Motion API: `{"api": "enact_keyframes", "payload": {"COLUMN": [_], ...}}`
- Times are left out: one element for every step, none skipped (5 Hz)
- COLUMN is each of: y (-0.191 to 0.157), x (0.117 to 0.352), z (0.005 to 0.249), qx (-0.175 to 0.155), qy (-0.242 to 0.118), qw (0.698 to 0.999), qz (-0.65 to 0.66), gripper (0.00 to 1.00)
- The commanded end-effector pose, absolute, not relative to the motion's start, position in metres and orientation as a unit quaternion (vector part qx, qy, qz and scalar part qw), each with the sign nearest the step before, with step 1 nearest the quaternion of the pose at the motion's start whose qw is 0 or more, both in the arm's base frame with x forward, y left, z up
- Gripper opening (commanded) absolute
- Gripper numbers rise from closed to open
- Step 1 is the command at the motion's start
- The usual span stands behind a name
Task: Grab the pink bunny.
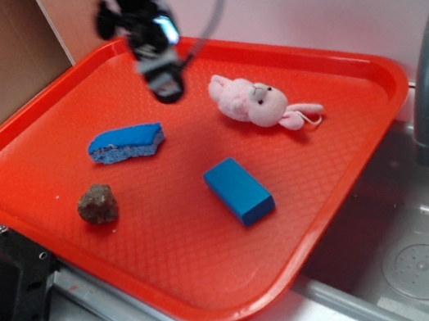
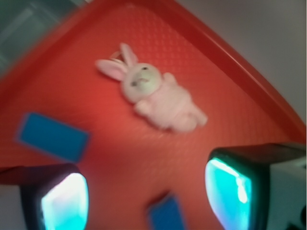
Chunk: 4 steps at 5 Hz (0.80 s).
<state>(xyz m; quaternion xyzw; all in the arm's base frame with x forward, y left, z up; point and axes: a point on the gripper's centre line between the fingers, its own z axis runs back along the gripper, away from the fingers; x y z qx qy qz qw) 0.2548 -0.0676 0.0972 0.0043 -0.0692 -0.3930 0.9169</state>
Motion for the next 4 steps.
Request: {"api": "enact_keyframes", "payload": {"y": [-0.102,-0.116,-0.119,-0.113], "x": [0.299,0.305,0.307,0.295], "z": [0.067,0.043,0.032,0.06], "qx": [0.019,0.034,0.044,0.059], "qy": [-0.115,-0.093,-0.057,-0.047], "qw": [0.862,0.853,0.856,0.872], "qz": [-0.494,-0.512,-0.512,-0.483], "gripper": [1.0,1.0,0.57,0.0]}}
